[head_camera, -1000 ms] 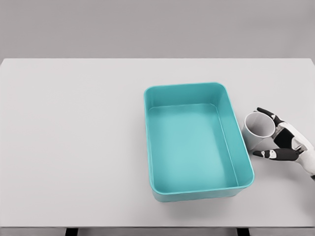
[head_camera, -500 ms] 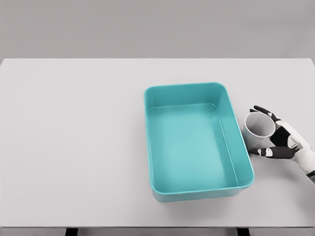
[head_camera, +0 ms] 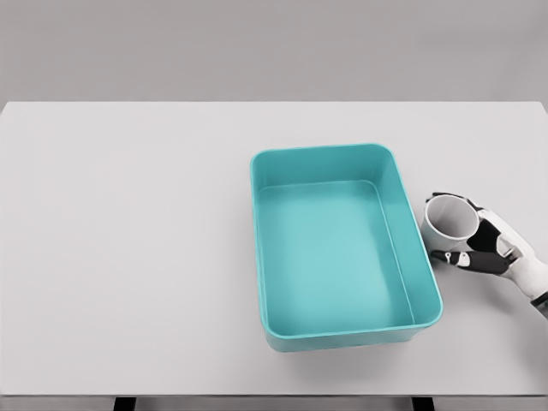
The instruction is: Put the paper cup into the basket with your right arm
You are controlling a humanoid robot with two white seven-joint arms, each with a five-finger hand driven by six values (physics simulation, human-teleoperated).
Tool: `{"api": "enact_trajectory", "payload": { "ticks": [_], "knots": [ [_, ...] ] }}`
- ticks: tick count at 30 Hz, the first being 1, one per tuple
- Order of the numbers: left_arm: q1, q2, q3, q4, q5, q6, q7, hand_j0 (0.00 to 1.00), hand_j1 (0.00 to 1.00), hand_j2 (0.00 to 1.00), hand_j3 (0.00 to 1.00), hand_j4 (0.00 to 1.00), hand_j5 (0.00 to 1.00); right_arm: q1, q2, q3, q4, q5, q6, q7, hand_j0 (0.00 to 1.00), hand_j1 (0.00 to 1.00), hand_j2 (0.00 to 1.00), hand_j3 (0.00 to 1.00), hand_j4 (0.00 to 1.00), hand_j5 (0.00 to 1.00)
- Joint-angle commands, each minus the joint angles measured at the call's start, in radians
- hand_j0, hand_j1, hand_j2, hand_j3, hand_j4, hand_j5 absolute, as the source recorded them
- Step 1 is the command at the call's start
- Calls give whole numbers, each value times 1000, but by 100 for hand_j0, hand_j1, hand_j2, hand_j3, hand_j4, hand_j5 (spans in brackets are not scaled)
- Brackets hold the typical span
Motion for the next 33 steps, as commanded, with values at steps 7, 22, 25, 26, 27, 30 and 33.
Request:
{"api": "enact_trajectory", "payload": {
  "ticks": [7,22,25,26,27,30,33],
  "knots": [
    [0,0,0,0,0,0,0,100,100,100,100,100,100,0,0,-2,-1,10,6,0,68,68,68,68,68,68],
    [0,0,0,0,0,0,0,100,100,100,100,100,100,-2,-17,-36,-13,11,5,0,56,56,56,56,56,56],
    [0,0,0,0,0,0,0,100,100,100,100,100,100,0,-19,-57,-15,16,5,0,55,55,55,55,55,55],
    [0,0,0,0,0,0,0,100,100,100,100,100,100,0,-19,-59,-16,16,5,0,54,54,54,54,54,54],
    [0,0,0,0,0,0,0,100,100,100,100,100,100,-2,-19,-59,-24,16,5,0,54,54,54,54,54,54],
    [0,0,0,0,0,0,0,100,100,100,100,100,100,0,-20,-80,-47,17,2,0,54,54,54,54,54,54],
    [0,0,0,0,0,0,0,100,100,100,100,100,100,0,-20,-102,-59,28,2,0,52,52,52,52,52,52]
  ]
}}
